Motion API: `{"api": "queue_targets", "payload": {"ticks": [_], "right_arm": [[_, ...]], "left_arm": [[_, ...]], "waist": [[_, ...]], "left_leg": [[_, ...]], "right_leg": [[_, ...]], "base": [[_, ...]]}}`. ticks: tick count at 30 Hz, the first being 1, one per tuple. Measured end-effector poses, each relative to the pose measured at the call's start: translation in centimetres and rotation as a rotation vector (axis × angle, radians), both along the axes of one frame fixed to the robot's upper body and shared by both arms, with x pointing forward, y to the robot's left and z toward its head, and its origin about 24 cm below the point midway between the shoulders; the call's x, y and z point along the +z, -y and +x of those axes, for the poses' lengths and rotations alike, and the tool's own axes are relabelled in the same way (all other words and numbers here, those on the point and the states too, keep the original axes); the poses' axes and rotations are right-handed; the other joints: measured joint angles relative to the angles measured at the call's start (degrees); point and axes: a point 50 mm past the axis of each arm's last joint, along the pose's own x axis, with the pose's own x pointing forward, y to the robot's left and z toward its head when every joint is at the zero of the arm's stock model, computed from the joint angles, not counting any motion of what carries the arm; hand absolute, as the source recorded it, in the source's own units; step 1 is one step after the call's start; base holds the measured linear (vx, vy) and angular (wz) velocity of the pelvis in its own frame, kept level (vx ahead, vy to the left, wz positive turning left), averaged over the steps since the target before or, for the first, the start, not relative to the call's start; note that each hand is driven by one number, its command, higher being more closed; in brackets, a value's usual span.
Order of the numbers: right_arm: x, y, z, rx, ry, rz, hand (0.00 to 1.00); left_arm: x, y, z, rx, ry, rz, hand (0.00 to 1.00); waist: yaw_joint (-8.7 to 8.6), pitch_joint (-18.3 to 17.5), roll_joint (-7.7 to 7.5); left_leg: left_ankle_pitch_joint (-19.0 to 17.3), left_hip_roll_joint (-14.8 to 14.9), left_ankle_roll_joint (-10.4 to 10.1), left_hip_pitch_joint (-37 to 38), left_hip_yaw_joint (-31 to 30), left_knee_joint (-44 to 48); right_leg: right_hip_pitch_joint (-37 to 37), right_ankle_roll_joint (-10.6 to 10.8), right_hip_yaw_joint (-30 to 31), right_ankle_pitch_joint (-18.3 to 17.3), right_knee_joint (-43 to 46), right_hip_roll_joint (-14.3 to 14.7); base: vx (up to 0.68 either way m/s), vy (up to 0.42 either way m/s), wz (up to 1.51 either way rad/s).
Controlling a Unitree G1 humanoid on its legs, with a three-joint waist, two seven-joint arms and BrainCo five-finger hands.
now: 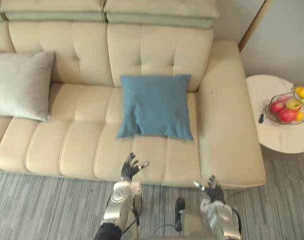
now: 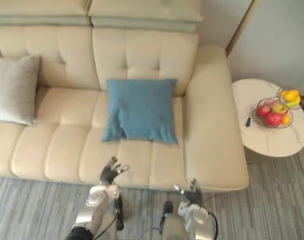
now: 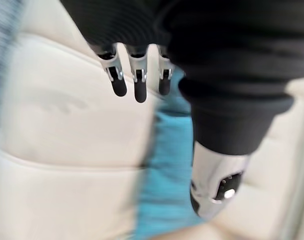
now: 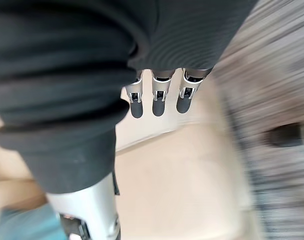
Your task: Pick up cushions and gather them together orderly.
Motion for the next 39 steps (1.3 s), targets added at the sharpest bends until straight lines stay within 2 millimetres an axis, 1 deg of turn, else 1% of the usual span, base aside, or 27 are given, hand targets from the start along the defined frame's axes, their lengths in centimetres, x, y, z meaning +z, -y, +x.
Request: {"api": "queue_targets", "payload": {"ticks": [2,4,8,9,12,13,16,17,18,19,20,28,33,39], "right_arm": [[-1.0,-0.3,-1.4,0.003,-0.074,0.028,0.00],[-1.4,-0.4,-1.9,0.003,-0.099,0.038,0.00],[-1.6,-0.3,-2.3,-0.025,-0.113,0.055,0.00],[-1.8,-0.3,-2.6,-0.037,-0.124,0.063,0.00],[-2.0,-0.3,-2.9,-0.053,-0.139,0.069,0.00],[-2.0,-0.5,-2.9,-0.059,-0.141,0.077,0.00],[-2.1,-0.4,-3.1,-0.076,-0.149,0.078,0.00],[-2.2,-0.5,-3.2,-0.082,-0.155,0.081,0.00],[-2.2,-0.5,-3.2,-0.082,-0.156,0.081,0.00],[-2.2,-0.5,-3.2,-0.085,-0.160,0.081,0.00],[-2.5,-0.3,-3.6,-0.120,-0.194,0.088,0.00],[-2.6,-0.4,-3.6,-0.115,-0.201,0.096,0.00],[-3.0,-0.6,-3.7,-0.108,-0.236,0.136,0.00],[-3.1,-0.5,-3.7,-0.090,-0.254,0.164,0.00]], "left_arm": [[-0.9,-0.4,-0.9,0.001,-0.047,0.025,0.00],[-1.2,-0.7,-1.2,0.000,-0.067,0.037,0.00],[-2.1,-0.7,-1.9,0.000,-0.114,0.033,0.00],[-2.5,-0.9,-2.4,0.012,-0.139,0.034,0.00],[-2.9,-1.1,-2.9,0.009,-0.166,0.055,0.00],[-3.2,-1.5,-3.1,0.017,-0.183,0.079,0.00],[-3.7,-2.4,-3.8,0.054,-0.226,0.137,0.00],[-4.2,-2.7,-4.5,0.082,-0.266,0.148,0.00],[-4.3,-2.9,-4.7,0.091,-0.277,0.156,0.00],[-4.7,-3.2,-5.3,0.115,-0.311,0.165,0.00],[-5.9,-3.7,-7.8,0.188,-0.423,0.166,0.00],[-6.2,-3.9,-8.1,0.218,-0.442,0.142,0.00],[-6.5,-4.2,-8.4,0.245,-0.462,0.039,0.00],[-6.8,-4.3,-8.6,0.271,-0.465,-0.083,0.00]], "waist": [[-0.01,-1.6,-0.04],[-0.02,-2.0,-0.13],[0.01,-2.4,-0.32],[-0.02,-2.9,-0.41],[-0.04,-3.5,-0.47],[-0.05,-3.7,-0.49],[-0.01,-3.8,-0.57],[-0.04,-3.8,-0.57],[-0.03,-3.8,-0.57],[0.00,-3.8,-0.57],[0.25,-4.7,-0.32],[0.15,-4.7,-0.34],[-0.01,-4.8,-0.33],[-0.43,-4.6,0.13]], "left_leg": [[0.6,-0.5,-0.4,2.3,0.2,-2.8],[1.0,-0.7,-0.3,3.5,0.4,-3.9],[1.8,-1.1,-0.5,6.4,1.2,-6.3],[1.9,-1.3,-0.6,7.5,1.5,-7.3],[2.1,-1.5,-0.7,8.5,1.5,-7.8],[2.1,-1.6,-0.7,9.2,1.5,-8.5],[2.1,-1.7,-0.7,10.2,1.7,-9.2],[2.1,-1.8,-0.7,11.0,1.7,-9.5],[2.1,-1.8,-0.7,11.3,1.7,-9.6],[2.1,-1.9,-0.7,11.8,1.7,-10.1],[1.9,-2.9,-0.6,14.0,1.6,-11.4],[1.8,-2.8,-0.6,14.4,1.8,-11.4],[1.3,-2.5,-1.1,16.5,3.0,-11.4],[0.9,-1.6,-1.5,18.2,4.3,-11.4]], "right_leg": [[1.6,0.4,0.0,0.2,-1.6,0.0],[2.5,0.3,0.0,0.5,-2.1,-0.2],[4.7,0.4,0.0,0.7,-3.5,-0.2],[5.5,0.5,0.1,0.7,-4.0,-0.2],[6.9,0.7,0.2,0.9,-5.0,-0.2],[7.4,0.8,0.1,0.9,-5.4,-0.2],[8.6,0.8,0.0,0.9,-5.7,-0.1],[9.4,0.8,-0.1,1.0,-6.4,-0.2],[9.6,0.8,-0.1,1.0,-6.5,-0.2],[10.2,0.8,-0.1,1.0,-6.7,-0.2],[12.4,1.1,-0.5,0.9,-8.3,-0.9],[13.0,1.1,-0.5,0.9,-8.7,-0.9],[15.2,1.1,0.1,1.1,-9.9,-0.5],[16.9,0.6,1.3,1.5,-11.3,0.6]], "base": [[0.05,0.010,-0.04],[0.02,0.006,-0.01],[0.08,0.017,-0.04],[0.09,0.015,-0.06],[0.11,0.008,-0.03],[0.11,0.006,0.00],[0.09,0.006,-0.01],[0.04,0.009,-0.02],[0.00,0.000,0.00],[0.00,0.000,0.00],[0.00,0.000,0.00],[0.00,0.000,0.00],[0.02,-0.004,-0.08],[0.01,-0.018,-0.09]]}}
